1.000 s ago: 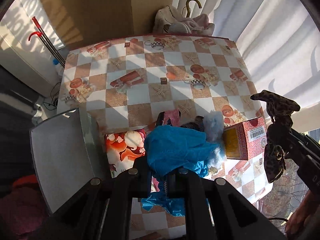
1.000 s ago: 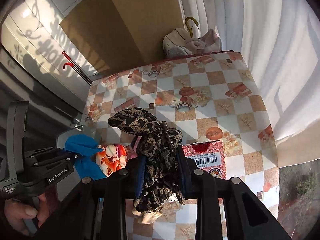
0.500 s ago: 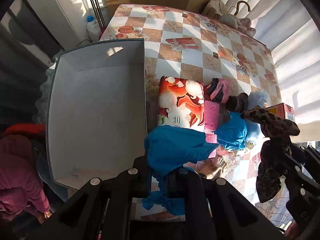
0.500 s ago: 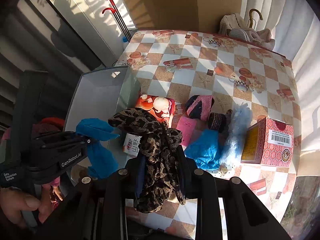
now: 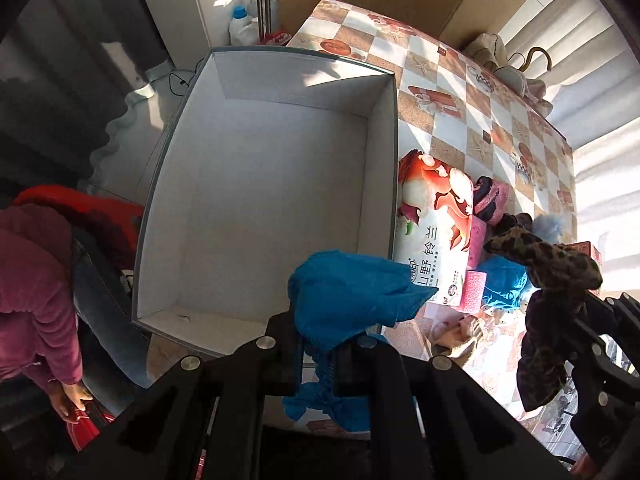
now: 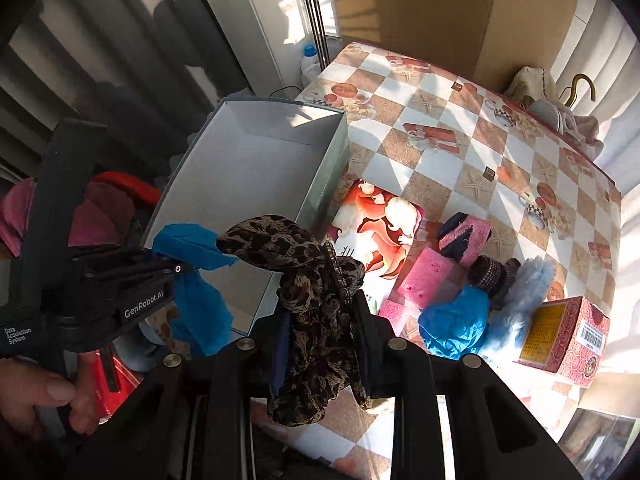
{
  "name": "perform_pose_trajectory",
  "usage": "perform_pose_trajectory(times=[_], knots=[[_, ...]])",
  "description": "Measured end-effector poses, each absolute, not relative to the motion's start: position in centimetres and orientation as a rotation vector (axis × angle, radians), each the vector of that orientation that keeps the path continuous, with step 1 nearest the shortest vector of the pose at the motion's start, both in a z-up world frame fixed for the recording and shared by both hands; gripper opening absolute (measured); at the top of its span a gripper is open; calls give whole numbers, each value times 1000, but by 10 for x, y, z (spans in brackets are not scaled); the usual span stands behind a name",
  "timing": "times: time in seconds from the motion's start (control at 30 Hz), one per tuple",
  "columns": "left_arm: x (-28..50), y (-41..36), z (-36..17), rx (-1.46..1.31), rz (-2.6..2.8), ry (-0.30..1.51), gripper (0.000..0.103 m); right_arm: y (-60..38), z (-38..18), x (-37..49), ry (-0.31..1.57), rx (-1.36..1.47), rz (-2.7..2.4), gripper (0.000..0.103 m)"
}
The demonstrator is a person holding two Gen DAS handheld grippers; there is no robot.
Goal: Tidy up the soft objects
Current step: 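Carry both held items over the white cardboard box with both grippers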
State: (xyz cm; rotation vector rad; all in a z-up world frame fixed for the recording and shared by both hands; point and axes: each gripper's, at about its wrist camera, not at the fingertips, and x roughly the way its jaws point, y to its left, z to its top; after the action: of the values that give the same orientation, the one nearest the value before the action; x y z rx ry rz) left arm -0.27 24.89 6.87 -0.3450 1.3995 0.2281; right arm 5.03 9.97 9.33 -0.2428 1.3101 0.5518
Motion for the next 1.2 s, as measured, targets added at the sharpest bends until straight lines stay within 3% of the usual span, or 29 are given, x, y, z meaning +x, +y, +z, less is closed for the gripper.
perform_pose_trajectory(times=[0.6,1.2], knots=[[-18,315,74,-538,226,1304,10,141,101,55,1298,-233,616,29],[-8,298,59,-300,284,1379,10,173,89,66,1343,-257,657,29]])
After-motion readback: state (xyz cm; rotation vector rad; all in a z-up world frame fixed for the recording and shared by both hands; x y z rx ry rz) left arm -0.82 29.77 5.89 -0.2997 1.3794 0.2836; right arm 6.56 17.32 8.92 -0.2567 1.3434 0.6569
